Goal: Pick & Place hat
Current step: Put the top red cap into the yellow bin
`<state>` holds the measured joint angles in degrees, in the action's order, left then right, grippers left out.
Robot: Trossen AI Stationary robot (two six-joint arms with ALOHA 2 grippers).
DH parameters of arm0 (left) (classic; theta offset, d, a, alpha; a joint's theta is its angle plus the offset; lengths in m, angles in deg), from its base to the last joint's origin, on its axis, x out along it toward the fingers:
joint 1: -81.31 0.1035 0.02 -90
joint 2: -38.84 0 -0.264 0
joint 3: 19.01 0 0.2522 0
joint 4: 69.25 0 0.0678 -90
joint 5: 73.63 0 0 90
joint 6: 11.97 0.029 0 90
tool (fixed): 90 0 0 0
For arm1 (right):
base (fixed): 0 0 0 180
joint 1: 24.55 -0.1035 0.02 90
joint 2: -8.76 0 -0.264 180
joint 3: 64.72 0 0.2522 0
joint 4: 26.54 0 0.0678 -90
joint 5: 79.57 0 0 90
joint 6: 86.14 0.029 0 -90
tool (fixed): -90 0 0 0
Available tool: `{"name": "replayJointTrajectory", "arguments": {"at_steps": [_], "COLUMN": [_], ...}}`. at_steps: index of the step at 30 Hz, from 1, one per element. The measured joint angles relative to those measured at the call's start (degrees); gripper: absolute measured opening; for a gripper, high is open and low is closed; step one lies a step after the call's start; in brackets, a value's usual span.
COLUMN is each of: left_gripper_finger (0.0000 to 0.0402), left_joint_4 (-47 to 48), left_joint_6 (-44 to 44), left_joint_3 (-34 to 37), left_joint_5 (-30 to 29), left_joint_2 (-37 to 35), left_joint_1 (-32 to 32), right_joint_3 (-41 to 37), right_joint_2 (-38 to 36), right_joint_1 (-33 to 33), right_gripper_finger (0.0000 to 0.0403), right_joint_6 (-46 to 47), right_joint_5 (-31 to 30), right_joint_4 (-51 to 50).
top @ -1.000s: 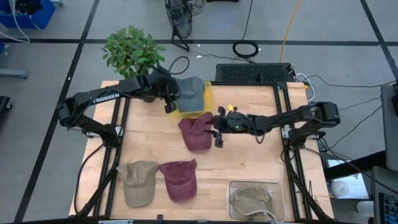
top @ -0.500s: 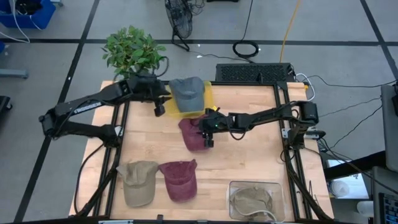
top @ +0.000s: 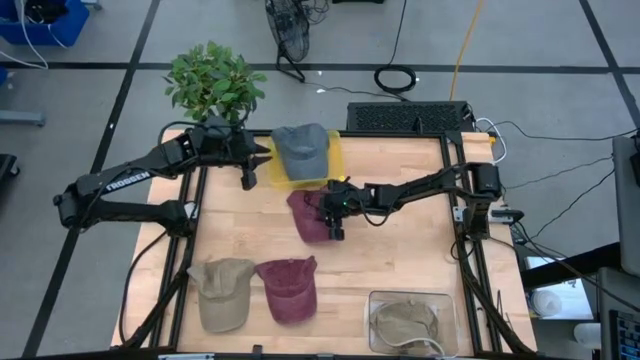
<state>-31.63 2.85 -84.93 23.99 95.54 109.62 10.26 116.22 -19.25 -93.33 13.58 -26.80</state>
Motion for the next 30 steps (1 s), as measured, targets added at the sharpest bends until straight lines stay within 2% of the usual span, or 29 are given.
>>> {"name": "replayJointTrajectory", "arguments": {"at_steps": [5,8,17,25,30], "left_gripper_finger": [0.0093,0.0093,0.0093,0.0093,0.0093], "left_joint_4": [0.07,0.19,0.09,0.02,0.04], "left_joint_6": [0.05,0.05,0.49,0.95,0.92], "left_joint_3": [0.0,0.0,0.0,0.0,0.0], "left_joint_5": [0.02,0.0,-0.06,-0.11,-0.13], "left_joint_2": [0.16,0.16,0.16,0.16,0.16], "left_joint_1": [0.0,0.0,0.0,0.0,0.0], "right_joint_3": [0.01,0.01,0.01,0.01,0.01], "right_joint_2": [0.0,-0.03,-0.06,-1.49,-7.24], "right_joint_1": [0.0,-0.01,-0.02,-0.55,-3.27], "right_gripper_finger": [0.0139,0.0123,0.0011,0.0014,0.0006], "right_joint_6": [-1.07,-1.19,-2.47,-2.8,-5.84], "right_joint_5": [-0.01,-0.02,-0.1,-0.11,-0.08], "right_joint_4": [-0.07,-0.07,-0.17,0.81,1.26]}}
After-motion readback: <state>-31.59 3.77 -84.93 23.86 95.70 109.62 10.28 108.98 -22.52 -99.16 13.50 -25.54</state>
